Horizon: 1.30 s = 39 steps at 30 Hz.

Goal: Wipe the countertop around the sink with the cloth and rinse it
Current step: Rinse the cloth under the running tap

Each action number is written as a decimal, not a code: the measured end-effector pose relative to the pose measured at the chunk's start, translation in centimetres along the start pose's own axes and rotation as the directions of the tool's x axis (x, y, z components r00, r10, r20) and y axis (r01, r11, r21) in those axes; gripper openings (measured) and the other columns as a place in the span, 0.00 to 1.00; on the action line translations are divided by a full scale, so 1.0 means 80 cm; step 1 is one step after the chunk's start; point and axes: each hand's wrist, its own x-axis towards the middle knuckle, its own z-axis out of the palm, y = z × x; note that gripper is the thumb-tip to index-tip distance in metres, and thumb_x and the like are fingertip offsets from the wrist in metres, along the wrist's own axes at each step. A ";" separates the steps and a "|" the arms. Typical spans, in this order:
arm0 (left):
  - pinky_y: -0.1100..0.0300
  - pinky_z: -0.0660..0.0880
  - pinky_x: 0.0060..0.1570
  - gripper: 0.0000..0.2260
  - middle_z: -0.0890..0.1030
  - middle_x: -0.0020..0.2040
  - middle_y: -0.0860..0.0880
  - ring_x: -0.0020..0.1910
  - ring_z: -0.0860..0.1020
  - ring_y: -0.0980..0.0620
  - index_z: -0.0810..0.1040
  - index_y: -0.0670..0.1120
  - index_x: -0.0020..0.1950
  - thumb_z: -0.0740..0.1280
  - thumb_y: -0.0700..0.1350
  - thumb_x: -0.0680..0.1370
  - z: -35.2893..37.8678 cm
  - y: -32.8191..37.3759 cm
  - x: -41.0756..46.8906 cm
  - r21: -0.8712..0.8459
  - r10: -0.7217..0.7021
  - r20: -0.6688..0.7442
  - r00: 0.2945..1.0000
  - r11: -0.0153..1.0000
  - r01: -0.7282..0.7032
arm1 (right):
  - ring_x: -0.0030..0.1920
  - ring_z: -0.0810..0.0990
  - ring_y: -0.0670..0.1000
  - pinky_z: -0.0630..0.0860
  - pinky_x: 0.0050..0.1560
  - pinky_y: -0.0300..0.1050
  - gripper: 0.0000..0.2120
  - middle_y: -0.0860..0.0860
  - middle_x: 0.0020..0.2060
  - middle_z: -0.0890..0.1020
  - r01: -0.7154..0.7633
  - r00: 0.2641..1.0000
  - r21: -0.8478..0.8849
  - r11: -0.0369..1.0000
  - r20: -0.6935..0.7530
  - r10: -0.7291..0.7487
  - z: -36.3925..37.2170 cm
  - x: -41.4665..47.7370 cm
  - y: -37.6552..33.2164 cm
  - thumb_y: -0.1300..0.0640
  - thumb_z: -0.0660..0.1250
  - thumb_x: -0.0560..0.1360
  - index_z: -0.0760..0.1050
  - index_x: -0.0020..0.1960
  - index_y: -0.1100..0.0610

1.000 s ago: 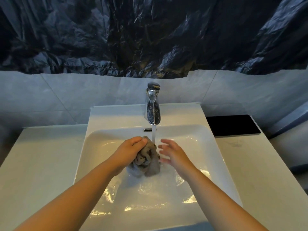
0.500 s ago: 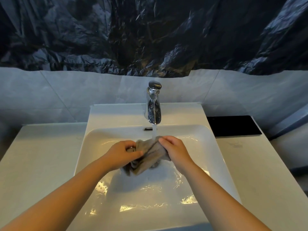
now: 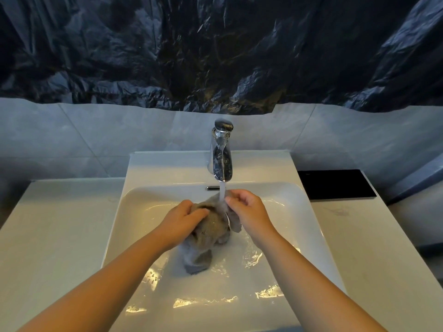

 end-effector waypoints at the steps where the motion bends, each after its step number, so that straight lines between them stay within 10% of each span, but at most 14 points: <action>1: 0.59 0.72 0.42 0.16 0.76 0.47 0.48 0.48 0.75 0.48 0.69 0.48 0.58 0.64 0.57 0.77 0.000 0.000 0.000 0.005 -0.020 0.058 0.998 1.000 0.020 | 0.42 0.80 0.45 0.74 0.38 0.31 0.08 0.49 0.43 0.83 0.002 1.000 0.008 1.000 -0.004 -0.002 0.000 0.001 -0.002 0.59 0.64 0.78 0.79 0.54 0.57; 5: 0.58 0.74 0.49 0.11 0.80 0.48 0.50 0.51 0.78 0.47 0.76 0.51 0.55 0.62 0.56 0.78 0.003 0.005 -0.005 0.108 0.073 0.159 0.985 0.990 -0.091 | 0.42 0.80 0.39 0.74 0.39 0.29 0.08 0.45 0.44 0.83 0.009 1.000 0.009 1.000 0.020 -0.009 0.001 0.003 -0.004 0.59 0.66 0.77 0.80 0.55 0.56; 10: 0.51 0.77 0.55 0.10 0.84 0.48 0.47 0.50 0.82 0.47 0.81 0.49 0.52 0.62 0.50 0.80 0.000 0.008 -0.010 -0.301 0.075 0.112 0.991 0.953 -0.038 | 0.46 0.80 0.44 0.73 0.41 0.31 0.10 0.49 0.49 0.82 0.040 0.999 -0.110 0.993 -0.003 -0.040 -0.004 0.000 0.011 0.59 0.66 0.77 0.78 0.58 0.54; 20: 0.49 0.77 0.57 0.10 0.85 0.49 0.45 0.51 0.82 0.45 0.83 0.47 0.52 0.64 0.48 0.79 -0.006 0.014 -0.009 -0.459 0.048 0.138 0.989 0.888 0.021 | 0.54 0.82 0.57 0.79 0.56 0.51 0.17 0.59 0.52 0.83 -0.412 0.900 0.053 0.910 0.179 0.397 0.008 -0.011 0.042 0.46 0.61 0.78 0.78 0.55 0.59; 27: 0.52 0.76 0.44 0.13 0.82 0.41 0.45 0.43 0.79 0.46 0.80 0.41 0.45 0.66 0.51 0.77 -0.017 0.003 0.002 -0.066 0.054 -0.135 0.989 0.996 -0.064 | 0.46 0.80 0.54 0.75 0.46 0.47 0.14 0.57 0.43 0.83 -0.149 0.985 -0.100 0.984 -0.099 0.139 0.009 -0.008 0.029 0.51 0.62 0.78 0.80 0.45 0.60; 32: 0.62 0.74 0.41 0.26 0.78 0.47 0.51 0.47 0.78 0.52 0.70 0.55 0.60 0.67 0.68 0.68 -0.018 -0.002 -0.002 0.135 0.035 0.085 0.996 0.990 -0.046 | 0.42 0.80 0.51 0.78 0.45 0.47 0.14 0.55 0.40 0.83 -0.013 1.000 -0.154 0.988 -0.018 0.010 0.013 -0.003 0.000 0.48 0.62 0.79 0.80 0.42 0.55; 36: 0.60 0.70 0.36 0.17 0.75 0.31 0.48 0.32 0.74 0.52 0.76 0.45 0.37 0.63 0.57 0.77 -0.006 0.006 -0.007 0.241 0.215 0.050 0.975 0.945 -0.221 | 0.32 0.71 0.46 0.68 0.34 0.40 0.16 0.49 0.28 0.74 0.149 0.985 -0.305 0.941 -0.040 -0.169 0.011 0.003 -0.009 0.52 0.64 0.78 0.77 0.34 0.58; 39: 0.58 0.70 0.36 0.16 0.78 0.32 0.48 0.33 0.74 0.52 0.78 0.44 0.39 0.62 0.54 0.79 -0.008 0.003 -0.005 0.260 0.245 0.044 0.969 0.933 -0.248 | 0.28 0.69 0.44 0.67 0.30 0.36 0.18 0.47 0.25 0.72 0.147 0.981 -0.322 0.935 -0.076 -0.180 0.006 0.005 -0.006 0.50 0.67 0.76 0.76 0.31 0.58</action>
